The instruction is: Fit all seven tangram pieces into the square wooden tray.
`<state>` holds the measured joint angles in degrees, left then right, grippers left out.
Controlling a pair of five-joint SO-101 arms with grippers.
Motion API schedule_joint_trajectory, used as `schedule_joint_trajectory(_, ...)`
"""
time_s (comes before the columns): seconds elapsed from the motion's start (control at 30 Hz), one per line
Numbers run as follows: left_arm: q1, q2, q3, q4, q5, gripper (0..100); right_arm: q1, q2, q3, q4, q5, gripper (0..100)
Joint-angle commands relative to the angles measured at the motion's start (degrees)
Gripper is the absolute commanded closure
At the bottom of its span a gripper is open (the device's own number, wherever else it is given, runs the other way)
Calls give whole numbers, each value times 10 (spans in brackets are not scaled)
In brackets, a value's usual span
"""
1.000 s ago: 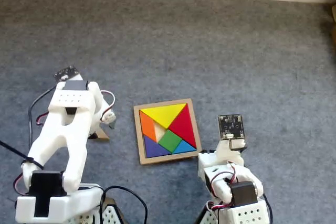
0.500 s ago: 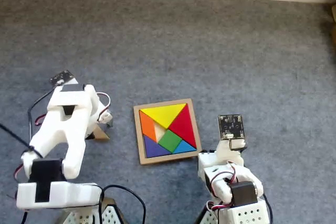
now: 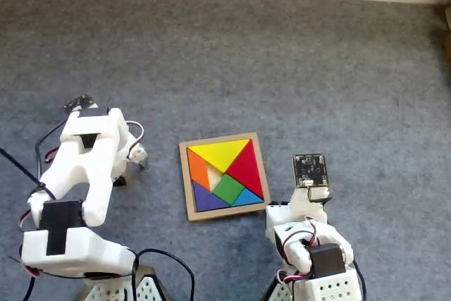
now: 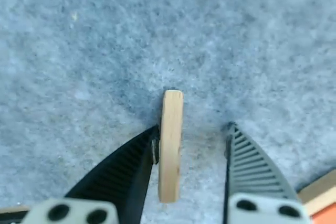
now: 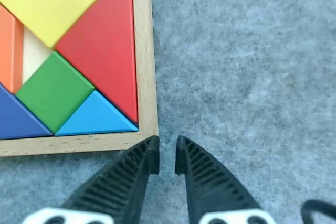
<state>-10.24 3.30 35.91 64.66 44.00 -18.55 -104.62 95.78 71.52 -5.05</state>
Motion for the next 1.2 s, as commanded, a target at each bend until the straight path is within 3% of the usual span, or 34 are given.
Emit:
schedule_joint_trajectory(0.0, -6, 5, -7, 4, -2, 921, 5, -15, 81, 6, -2, 936)
schedule_joint_trajectory(0.07, -7, 5, -7, 4, -2, 1000, 5, -15, 81, 6, -2, 936)
schedule_joint_trajectory(0.33, -4, -4, -7, 9, -2, 994, 5, -15, 81, 6, -2, 936)
schedule_joint_trajectory(0.47, 13, -69, 0, 46, -2, 995, 5, -15, 81, 6, -2, 936)
schedule_joint_trajectory(0.63, 94, -178, 35, 51, 0, 995, 5, -15, 81, 6, -2, 936)
schedule_joint_trajectory(0.77, 160, -240, 35, 43, 47, 995, 5, -15, 81, 6, -2, 936)
schedule_joint_trajectory(1.17, 316, -262, 34, -107, 124, 995, 5, -15, 81, 6, -2, 936)
